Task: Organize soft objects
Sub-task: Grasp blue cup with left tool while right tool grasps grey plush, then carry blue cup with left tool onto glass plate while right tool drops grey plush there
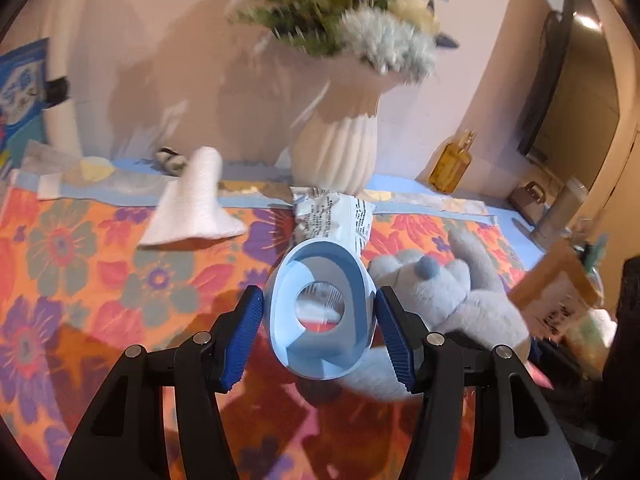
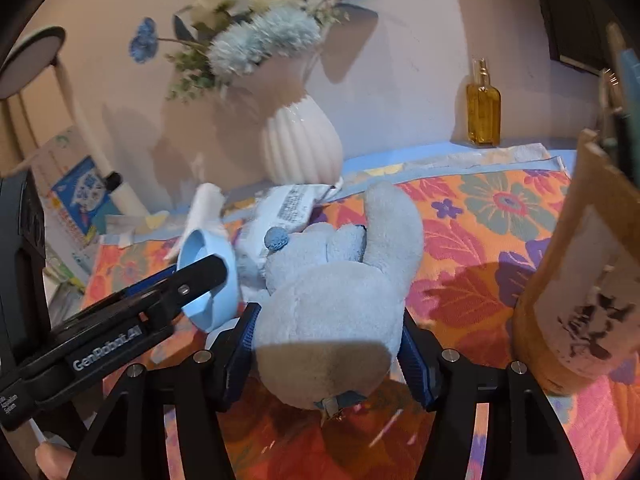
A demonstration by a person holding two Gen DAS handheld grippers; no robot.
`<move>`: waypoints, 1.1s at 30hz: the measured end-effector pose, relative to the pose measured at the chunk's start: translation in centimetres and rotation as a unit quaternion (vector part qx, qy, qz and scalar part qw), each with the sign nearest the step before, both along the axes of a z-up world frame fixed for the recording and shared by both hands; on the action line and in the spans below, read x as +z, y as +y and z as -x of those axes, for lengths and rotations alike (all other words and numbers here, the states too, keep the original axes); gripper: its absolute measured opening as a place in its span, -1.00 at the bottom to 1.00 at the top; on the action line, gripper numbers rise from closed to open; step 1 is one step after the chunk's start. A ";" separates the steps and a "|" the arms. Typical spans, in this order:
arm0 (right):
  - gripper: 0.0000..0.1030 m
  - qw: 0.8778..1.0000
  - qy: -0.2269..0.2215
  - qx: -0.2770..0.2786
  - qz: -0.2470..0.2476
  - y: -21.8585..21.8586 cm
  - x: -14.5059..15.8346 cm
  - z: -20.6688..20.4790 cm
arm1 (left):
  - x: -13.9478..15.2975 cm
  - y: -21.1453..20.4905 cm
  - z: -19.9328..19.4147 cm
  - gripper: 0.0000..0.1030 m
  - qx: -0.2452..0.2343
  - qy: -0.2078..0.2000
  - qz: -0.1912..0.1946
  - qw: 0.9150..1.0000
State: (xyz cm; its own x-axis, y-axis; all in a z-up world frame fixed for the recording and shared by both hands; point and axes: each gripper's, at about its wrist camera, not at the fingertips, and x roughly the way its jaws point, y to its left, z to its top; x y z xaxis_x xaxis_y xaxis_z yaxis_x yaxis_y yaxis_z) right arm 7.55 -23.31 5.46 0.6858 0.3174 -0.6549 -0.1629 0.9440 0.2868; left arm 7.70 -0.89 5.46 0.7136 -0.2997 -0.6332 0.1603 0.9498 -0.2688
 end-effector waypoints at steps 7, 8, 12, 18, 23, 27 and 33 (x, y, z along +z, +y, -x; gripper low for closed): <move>0.21 0.999 -0.031 0.011 -0.019 -0.1 3.9 4.1 | 3.8 2.5 6.0 0.07 0.025 -0.027 -0.007 0.999; 0.21 0.999 -0.034 0.010 -0.021 -0.2 4.3 4.6 | 4.6 2.6 6.7 0.08 0.025 -0.036 -0.010 0.999; 0.21 0.998 -0.050 0.004 -0.043 -1.5 6.6 6.7 | 8.6 1.9 9.5 0.08 0.018 -0.077 -0.009 0.997; 0.21 0.993 -0.107 -0.042 -0.036 -5.5 11.7 11.0 | 13.5 -2.5 12.3 0.08 -0.019 -0.129 -0.011 0.991; 0.21 0.980 -0.156 -0.124 -0.006 -11.4 15.6 14.7 | 16.6 -8.7 12.8 0.08 -0.081 -0.151 0.014 0.985; 0.21 0.964 -0.175 -0.200 0.026 -16.8 16.8 16.7 | 18.4 -15.1 12.2 0.08 -0.146 -0.158 0.034 0.976; 0.21 0.937 -0.147 -0.311 0.061 -25.2 16.6 17.3 | 18.1 -24.8 10.6 0.08 -0.212 -0.138 0.024 0.967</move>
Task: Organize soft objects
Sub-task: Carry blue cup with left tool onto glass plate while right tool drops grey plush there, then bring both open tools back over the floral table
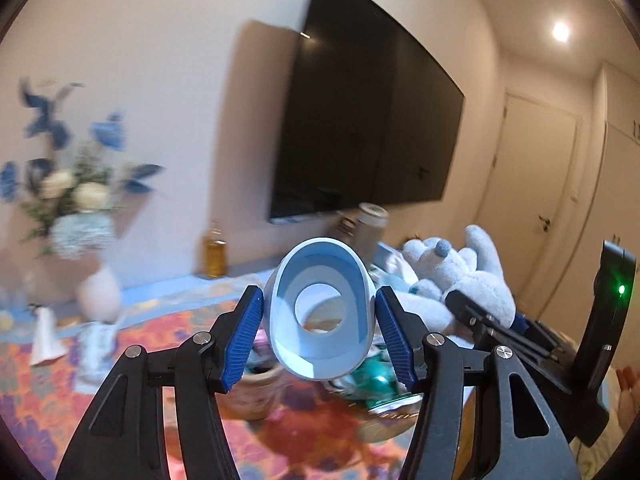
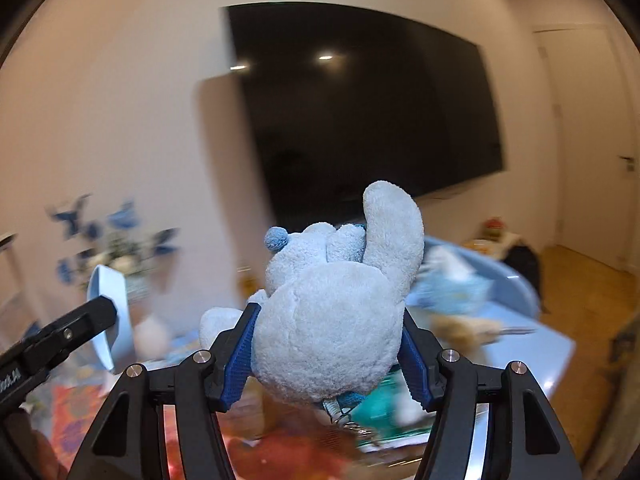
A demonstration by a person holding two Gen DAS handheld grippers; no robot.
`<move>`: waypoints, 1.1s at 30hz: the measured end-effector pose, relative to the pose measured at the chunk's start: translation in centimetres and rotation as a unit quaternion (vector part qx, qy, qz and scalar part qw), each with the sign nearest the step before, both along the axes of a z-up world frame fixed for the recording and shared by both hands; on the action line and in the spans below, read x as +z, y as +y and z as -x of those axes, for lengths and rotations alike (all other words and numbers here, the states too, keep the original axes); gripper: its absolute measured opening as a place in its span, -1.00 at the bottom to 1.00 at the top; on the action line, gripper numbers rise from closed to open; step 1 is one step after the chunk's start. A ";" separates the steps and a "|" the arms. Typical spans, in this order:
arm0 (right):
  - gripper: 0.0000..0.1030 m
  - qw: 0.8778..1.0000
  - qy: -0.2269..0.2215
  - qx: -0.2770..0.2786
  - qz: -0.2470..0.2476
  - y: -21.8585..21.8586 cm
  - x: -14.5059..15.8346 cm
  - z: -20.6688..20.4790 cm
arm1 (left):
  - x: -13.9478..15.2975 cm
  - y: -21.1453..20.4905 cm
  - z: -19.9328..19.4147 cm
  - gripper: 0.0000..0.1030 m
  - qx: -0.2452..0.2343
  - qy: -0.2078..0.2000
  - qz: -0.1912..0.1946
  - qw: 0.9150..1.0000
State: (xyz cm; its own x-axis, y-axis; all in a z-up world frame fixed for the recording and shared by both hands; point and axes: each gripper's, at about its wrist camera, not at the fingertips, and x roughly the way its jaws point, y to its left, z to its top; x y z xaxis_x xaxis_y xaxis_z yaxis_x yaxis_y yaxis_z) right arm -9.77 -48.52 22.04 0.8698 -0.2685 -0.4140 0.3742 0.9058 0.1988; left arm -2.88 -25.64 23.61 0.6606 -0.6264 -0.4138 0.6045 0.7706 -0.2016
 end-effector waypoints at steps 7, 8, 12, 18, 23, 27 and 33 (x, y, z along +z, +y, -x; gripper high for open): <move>0.21 0.993 0.054 -0.044 -0.095 -9.0 -2.9 -3.3 | -4.0 -8.5 -2.8 0.08 -0.055 0.047 -0.037 0.997; 0.21 0.991 0.061 -0.045 -0.107 -9.9 -3.3 -4.0 | -4.7 -9.2 -2.9 0.08 -0.057 0.053 -0.043 0.996; 0.23 0.984 0.091 -0.043 -0.144 -12.2 -5.1 -6.1 | -7.3 -11.5 -3.8 0.08 -0.067 0.070 -0.067 0.993; 0.33 0.977 0.115 -0.040 -0.174 -13.5 -7.0 -6.9 | -9.2 -13.8 -4.0 0.28 -0.074 0.075 -0.097 0.990; 0.34 0.978 0.120 -0.033 -0.169 -13.3 -7.0 -6.1 | -10.0 -13.9 -4.0 0.54 -0.081 0.088 -0.119 0.986; 0.35 0.978 0.114 -0.029 -0.171 -12.7 -6.5 -5.1 | -9.3 -12.4 -3.2 0.56 -0.075 0.082 -0.121 0.986; 0.35 0.981 0.096 -0.006 -0.167 -10.0 -4.5 -3.6 | -6.3 -7.2 -1.1 0.61 -0.044 0.052 -0.101 0.993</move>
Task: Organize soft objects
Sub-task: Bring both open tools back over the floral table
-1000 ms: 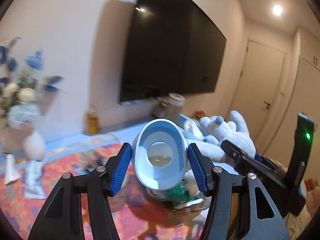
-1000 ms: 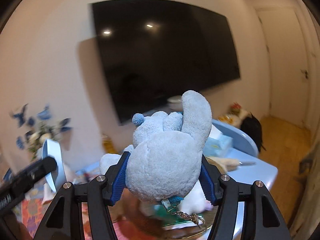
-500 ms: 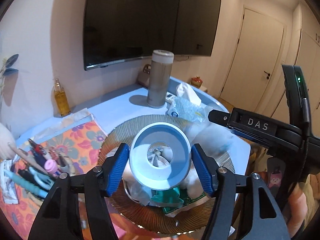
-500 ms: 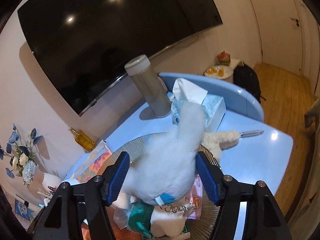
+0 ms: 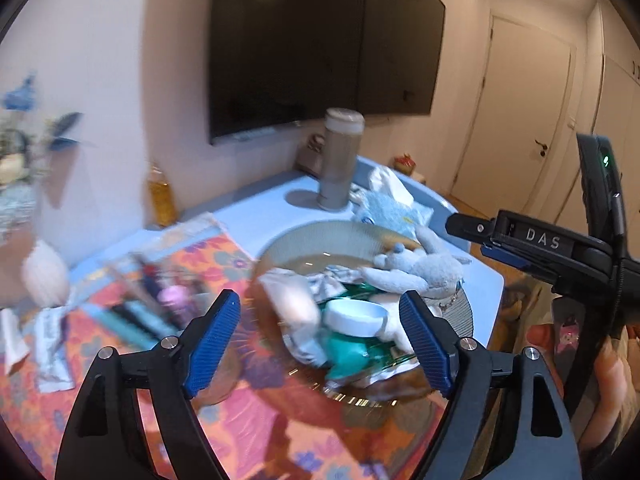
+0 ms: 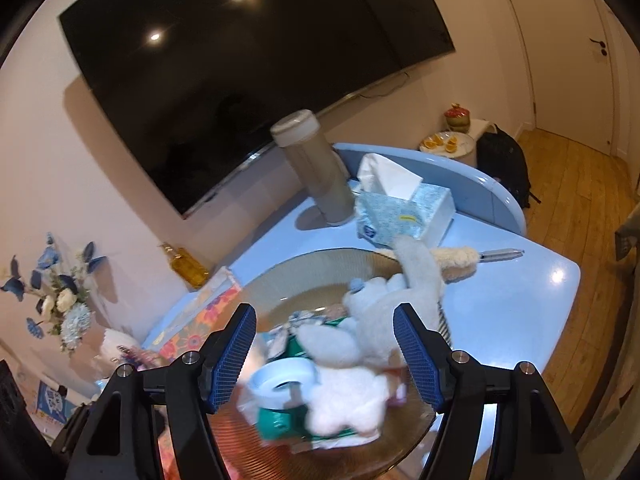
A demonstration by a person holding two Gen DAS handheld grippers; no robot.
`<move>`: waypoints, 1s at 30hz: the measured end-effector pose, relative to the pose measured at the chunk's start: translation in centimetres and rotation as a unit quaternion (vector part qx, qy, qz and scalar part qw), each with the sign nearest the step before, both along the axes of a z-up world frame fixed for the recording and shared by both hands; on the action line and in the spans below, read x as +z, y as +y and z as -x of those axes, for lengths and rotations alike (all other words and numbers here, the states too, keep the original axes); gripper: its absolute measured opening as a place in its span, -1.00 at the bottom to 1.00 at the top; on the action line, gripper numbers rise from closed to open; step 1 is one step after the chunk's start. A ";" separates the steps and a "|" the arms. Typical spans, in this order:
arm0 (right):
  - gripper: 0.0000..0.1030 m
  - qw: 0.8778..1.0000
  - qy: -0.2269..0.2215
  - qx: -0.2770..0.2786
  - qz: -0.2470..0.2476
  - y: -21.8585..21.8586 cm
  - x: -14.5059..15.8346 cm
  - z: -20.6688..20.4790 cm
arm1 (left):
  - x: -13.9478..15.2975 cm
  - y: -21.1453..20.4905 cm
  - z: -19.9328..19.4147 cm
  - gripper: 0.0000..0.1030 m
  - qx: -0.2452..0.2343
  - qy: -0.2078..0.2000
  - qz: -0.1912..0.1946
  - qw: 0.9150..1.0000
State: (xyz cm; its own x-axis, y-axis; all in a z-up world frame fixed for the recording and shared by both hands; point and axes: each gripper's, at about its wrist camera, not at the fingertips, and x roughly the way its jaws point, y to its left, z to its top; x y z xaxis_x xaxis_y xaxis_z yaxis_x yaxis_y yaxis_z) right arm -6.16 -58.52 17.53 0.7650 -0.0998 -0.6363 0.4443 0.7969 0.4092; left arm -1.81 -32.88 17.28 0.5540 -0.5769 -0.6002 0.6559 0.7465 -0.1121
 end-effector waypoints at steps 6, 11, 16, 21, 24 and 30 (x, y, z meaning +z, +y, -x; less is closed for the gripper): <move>0.37 0.998 -0.034 0.052 0.028 5.7 2.9 0.9 | 4.1 9.2 2.9 0.68 0.050 -0.046 0.034 0.997; 0.75 0.988 -0.075 0.118 0.062 12.2 5.1 1.5 | 6.9 18.3 4.8 0.98 0.123 -0.077 0.073 0.987; 0.76 0.970 -0.097 0.209 0.081 18.9 5.7 1.5 | 7.4 27.5 5.8 0.98 0.208 -0.086 0.103 0.969; 0.86 0.934 -0.086 0.304 0.165 27.1 4.3 1.2 | 5.3 34.6 5.1 0.98 0.259 -0.038 0.146 0.954; 0.87 0.905 -0.072 0.361 0.213 31.5 2.1 1.1 | 5.1 37.5 5.4 0.98 0.291 -0.039 0.133 0.947; 0.87 0.871 -0.010 0.422 0.251 37.4 -4.7 -0.7 | 5.4 40.9 5.7 0.98 0.339 -0.049 0.089 0.935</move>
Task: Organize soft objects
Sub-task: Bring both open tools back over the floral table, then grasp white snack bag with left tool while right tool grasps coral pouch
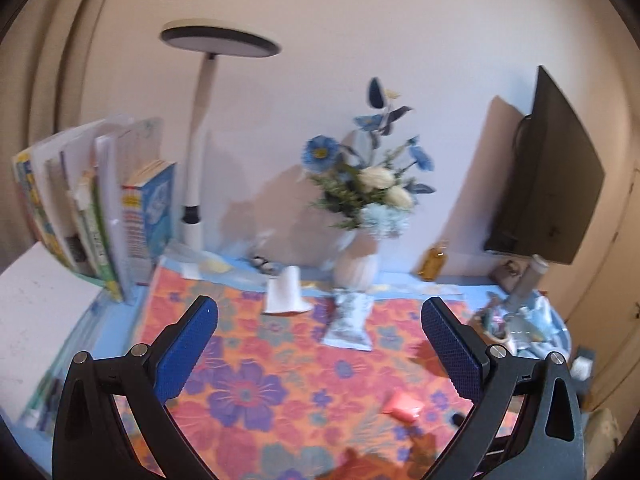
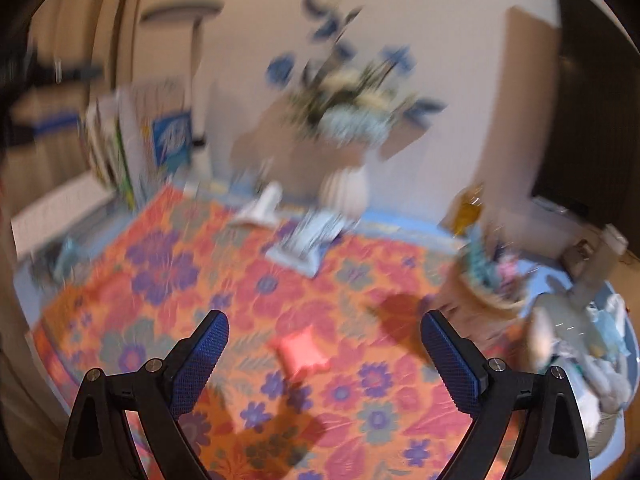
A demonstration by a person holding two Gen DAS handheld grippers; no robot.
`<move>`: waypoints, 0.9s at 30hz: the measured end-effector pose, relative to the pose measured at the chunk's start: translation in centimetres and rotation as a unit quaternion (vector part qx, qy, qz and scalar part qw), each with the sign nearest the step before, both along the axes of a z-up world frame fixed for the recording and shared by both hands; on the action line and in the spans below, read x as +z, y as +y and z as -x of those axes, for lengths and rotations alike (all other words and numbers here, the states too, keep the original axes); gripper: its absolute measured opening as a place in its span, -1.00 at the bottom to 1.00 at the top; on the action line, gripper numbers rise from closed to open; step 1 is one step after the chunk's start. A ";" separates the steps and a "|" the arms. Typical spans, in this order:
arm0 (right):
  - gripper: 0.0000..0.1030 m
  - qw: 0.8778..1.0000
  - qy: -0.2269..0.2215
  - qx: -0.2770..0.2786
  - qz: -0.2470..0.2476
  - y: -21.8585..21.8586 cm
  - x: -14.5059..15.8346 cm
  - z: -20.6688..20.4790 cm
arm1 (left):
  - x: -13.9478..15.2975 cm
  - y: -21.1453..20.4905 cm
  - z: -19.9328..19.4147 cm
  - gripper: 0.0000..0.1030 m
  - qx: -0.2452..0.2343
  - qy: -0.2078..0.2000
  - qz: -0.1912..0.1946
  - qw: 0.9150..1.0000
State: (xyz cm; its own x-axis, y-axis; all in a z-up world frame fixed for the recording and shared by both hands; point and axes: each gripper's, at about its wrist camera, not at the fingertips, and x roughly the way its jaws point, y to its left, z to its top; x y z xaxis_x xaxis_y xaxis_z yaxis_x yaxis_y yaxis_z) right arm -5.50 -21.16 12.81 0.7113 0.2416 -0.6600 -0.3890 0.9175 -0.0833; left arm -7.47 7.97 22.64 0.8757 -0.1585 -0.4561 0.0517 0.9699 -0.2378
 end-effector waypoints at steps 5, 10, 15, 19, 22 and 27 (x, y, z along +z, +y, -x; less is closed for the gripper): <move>0.87 0.998 0.061 0.017 -0.010 0.7 -4.6 -2.0 | -4.7 0.2 -2.9 0.98 -0.012 0.051 0.006 0.999; 0.87 0.991 0.120 0.026 -0.048 -1.0 -6.9 -4.1 | -10.6 -2.2 -7.6 0.98 -0.046 0.108 0.025 0.993; 0.87 0.989 0.135 0.040 -0.048 -1.2 -8.0 -5.4 | -14.2 -5.3 -12.0 0.98 -0.074 0.147 0.022 0.986; 0.87 0.988 0.149 0.034 -0.032 -1.0 -9.4 -6.7 | -16.2 -7.7 -14.6 0.98 -0.085 0.164 -0.005 0.983; 0.87 0.986 0.159 0.038 -0.033 -1.1 -10.2 -7.0 | -17.4 -9.0 -16.1 0.98 -0.085 0.170 -0.025 0.981; 0.87 0.988 0.150 0.047 -0.003 0.1 -10.5 -6.7 | -18.3 -10.3 -19.1 0.98 -0.071 0.178 -0.019 0.981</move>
State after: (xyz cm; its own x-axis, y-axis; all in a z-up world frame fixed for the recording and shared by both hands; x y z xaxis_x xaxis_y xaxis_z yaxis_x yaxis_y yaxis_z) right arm 1.15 -21.09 2.28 0.4589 0.3010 -0.8359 -0.4783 0.8766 0.0531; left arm 11.67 -2.29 4.34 0.6299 -0.2439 -0.7374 0.1062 0.9675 -0.2293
